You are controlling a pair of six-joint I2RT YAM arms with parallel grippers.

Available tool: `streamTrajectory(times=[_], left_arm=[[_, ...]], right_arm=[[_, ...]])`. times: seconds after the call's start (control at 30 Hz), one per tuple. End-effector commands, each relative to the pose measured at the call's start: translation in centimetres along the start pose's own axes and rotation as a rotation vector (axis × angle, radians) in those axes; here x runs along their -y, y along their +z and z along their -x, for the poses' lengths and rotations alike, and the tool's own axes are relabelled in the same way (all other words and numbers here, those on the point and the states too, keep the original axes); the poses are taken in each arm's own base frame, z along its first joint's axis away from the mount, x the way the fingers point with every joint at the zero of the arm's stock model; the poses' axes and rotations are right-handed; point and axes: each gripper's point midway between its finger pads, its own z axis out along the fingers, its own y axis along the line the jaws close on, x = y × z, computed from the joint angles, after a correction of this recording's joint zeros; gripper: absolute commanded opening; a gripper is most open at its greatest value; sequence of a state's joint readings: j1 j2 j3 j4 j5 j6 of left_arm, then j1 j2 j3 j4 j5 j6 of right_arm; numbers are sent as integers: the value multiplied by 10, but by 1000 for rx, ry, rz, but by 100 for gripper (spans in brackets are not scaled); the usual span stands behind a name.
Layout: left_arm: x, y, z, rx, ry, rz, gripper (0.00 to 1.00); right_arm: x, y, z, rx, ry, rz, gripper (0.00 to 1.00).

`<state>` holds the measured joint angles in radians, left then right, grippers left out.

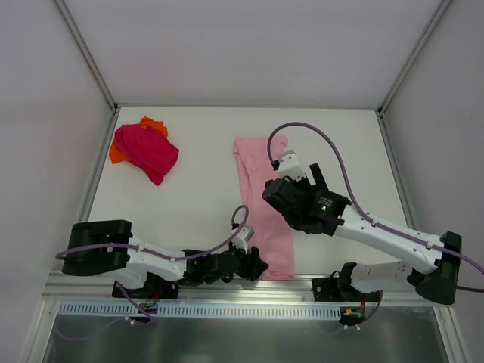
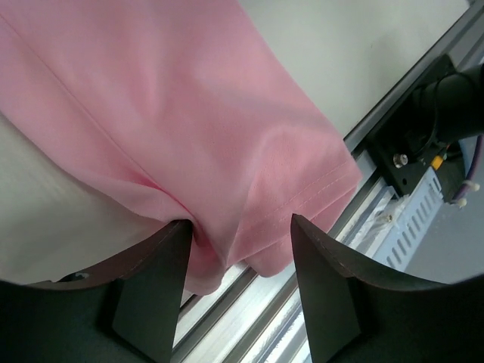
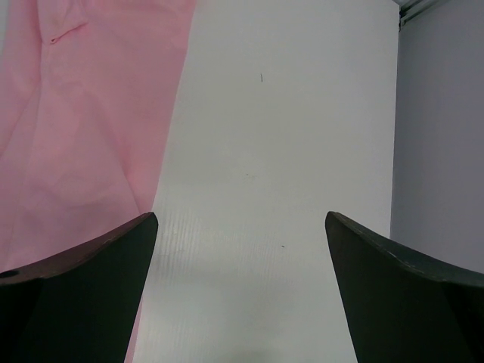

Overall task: Fold and stack the t-shirts
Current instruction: Rotate the tshirt 90 degrees

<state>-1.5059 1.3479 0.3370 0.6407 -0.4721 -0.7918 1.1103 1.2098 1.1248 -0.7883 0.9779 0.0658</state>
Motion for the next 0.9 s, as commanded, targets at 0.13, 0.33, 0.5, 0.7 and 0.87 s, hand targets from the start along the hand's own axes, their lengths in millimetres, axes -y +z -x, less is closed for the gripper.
streamTrajectory(times=[0.13,0.33,0.5,0.7,0.87], left_arm=[[45,27,-14,-80,52,-114,55],[65,44,-23,-123,58,-154,53],[64,43,-24,-132,50,-150,51],[58,34,-19,-122,53,-133,49],[12,15,28,44,141,136,44]], right_arm=[[12,-8,8,40,95,-6,100],[16,-8,1,31,95,-26,100],[14,-6,1,28,83,-33,100],[17,-7,4,34,96,-45,100],[29,-16,20,73,88,-27,100]])
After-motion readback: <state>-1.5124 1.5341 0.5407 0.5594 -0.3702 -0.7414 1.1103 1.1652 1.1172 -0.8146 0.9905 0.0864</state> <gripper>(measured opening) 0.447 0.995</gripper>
